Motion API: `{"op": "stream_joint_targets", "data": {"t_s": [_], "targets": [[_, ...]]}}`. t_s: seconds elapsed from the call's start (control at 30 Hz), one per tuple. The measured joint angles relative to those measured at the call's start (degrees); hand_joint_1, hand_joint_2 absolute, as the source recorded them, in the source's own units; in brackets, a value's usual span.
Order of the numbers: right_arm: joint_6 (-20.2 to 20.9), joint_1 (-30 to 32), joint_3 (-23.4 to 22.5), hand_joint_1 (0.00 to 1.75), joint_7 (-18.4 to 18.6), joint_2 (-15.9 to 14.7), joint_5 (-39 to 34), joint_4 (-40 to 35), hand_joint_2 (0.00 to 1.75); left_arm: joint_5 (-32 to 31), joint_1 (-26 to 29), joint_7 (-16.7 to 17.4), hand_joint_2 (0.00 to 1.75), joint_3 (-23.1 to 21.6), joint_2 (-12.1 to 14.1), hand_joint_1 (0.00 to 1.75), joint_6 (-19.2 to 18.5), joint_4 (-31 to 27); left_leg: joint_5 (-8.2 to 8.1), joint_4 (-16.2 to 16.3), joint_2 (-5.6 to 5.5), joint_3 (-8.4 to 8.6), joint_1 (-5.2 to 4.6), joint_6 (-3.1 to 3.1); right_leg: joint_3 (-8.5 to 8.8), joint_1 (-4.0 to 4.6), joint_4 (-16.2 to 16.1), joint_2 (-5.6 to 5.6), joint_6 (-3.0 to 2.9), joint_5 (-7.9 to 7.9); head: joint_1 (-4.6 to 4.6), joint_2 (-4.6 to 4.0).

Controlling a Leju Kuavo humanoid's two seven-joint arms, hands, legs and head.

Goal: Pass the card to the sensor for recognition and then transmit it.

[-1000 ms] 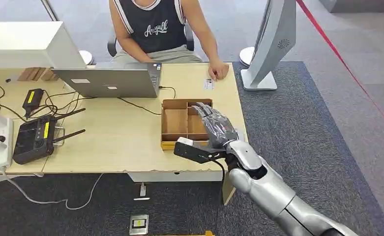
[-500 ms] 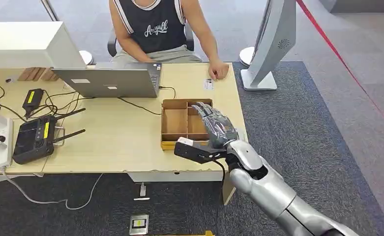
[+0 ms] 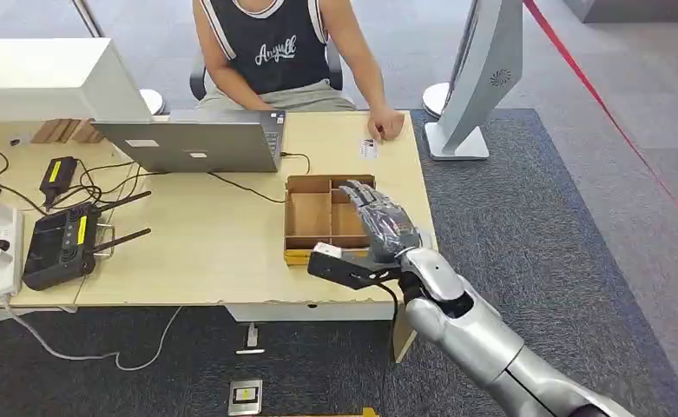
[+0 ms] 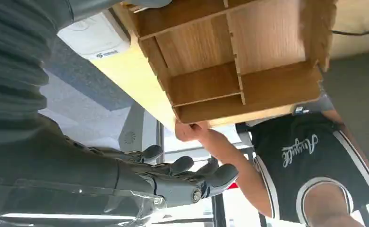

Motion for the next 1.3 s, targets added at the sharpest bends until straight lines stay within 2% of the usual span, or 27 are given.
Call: {"op": "stream_joint_targets", "data": {"t_s": [0.03,0.1,0.13,0.53,1.3], "targets": [[0.0,0.0,0.0,0.00,0.0,0.0,0.0,0.0,1.75,0.0,0.0,0.0,0.00,0.0,0.0,0.00,0.0,0.0,0.00,0.0,0.00,0.00,0.00,0.00,0.00,0.00,0.0,0.00,0.00,0.00,0.00,0.00],[5.0,0.8,0.7,0.00,3.3,0.7,4.1,0.8,1.75,-1.5,0.0,0.7,0.00,0.0,-0.3,0.00,-1.1,-0.1,0.00,0.0,-0.01,-0.03,0.00,0.00,0.01,0.00,0.0,0.00,0.00,0.00,0.00,0.00],[5.2,1.1,1.0,0.00,3.5,1.0,4.7,1.3,1.75,-1.7,0.0,0.9,0.00,0.0,-0.4,0.00,-1.2,-0.1,0.00,0.0,-0.01,-0.03,0.00,0.00,0.01,0.00,0.0,0.00,0.00,0.00,0.00,0.00],[5.5,1.4,2.7,0.00,3.4,2.5,5.2,4.0,1.75,-2.0,0.0,0.9,0.00,0.0,-0.4,0.00,-1.2,-0.2,0.00,0.0,-0.01,-0.03,0.01,0.00,0.00,0.01,0.0,0.00,0.00,0.00,0.00,0.00],[5.6,1.4,3.4,0.00,3.4,3.0,5.1,5.9,1.75,-2.7,-0.1,0.7,0.00,0.0,-0.4,0.00,-1.6,-0.5,0.00,0.0,-0.01,-0.02,0.01,0.00,0.00,0.01,0.0,0.00,0.00,0.00,0.00,0.00]]}}
